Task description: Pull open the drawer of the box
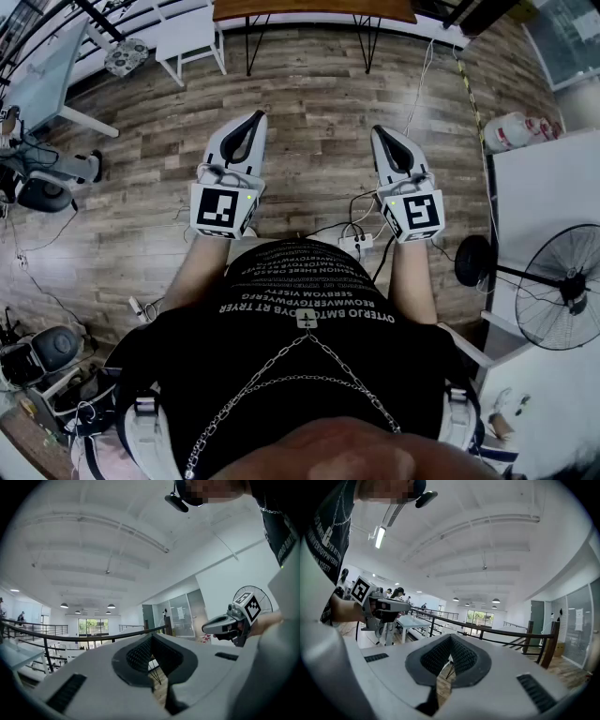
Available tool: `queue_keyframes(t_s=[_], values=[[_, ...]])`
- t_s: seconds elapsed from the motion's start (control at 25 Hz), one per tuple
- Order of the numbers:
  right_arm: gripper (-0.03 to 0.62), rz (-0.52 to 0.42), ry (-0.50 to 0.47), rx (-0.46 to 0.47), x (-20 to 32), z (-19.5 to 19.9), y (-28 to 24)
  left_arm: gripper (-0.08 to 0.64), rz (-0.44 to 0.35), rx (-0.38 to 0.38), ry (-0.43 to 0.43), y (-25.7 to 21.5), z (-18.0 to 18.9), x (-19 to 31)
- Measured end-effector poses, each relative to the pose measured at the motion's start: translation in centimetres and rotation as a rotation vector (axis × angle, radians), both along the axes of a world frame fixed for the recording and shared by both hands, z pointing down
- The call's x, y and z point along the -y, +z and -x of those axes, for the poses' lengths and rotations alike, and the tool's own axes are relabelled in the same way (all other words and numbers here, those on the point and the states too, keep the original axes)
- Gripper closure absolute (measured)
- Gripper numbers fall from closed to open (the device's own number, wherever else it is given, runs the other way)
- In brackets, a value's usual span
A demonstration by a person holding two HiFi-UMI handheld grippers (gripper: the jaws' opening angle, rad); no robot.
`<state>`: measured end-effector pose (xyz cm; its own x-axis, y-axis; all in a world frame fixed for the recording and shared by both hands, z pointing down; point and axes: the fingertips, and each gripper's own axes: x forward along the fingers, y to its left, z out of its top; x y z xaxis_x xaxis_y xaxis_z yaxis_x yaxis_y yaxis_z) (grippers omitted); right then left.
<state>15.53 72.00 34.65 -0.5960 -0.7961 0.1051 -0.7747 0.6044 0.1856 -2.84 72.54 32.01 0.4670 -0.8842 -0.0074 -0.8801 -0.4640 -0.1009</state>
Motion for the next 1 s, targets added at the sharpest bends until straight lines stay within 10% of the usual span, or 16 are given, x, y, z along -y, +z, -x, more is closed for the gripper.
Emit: queue_keyframes(t_s=[1.0], values=[[0.508,0.056,0.007,0.015,2.9,-2.6,2.7,0.555,0.028,0.025,-0.032,1.2,-2.1,1.3]])
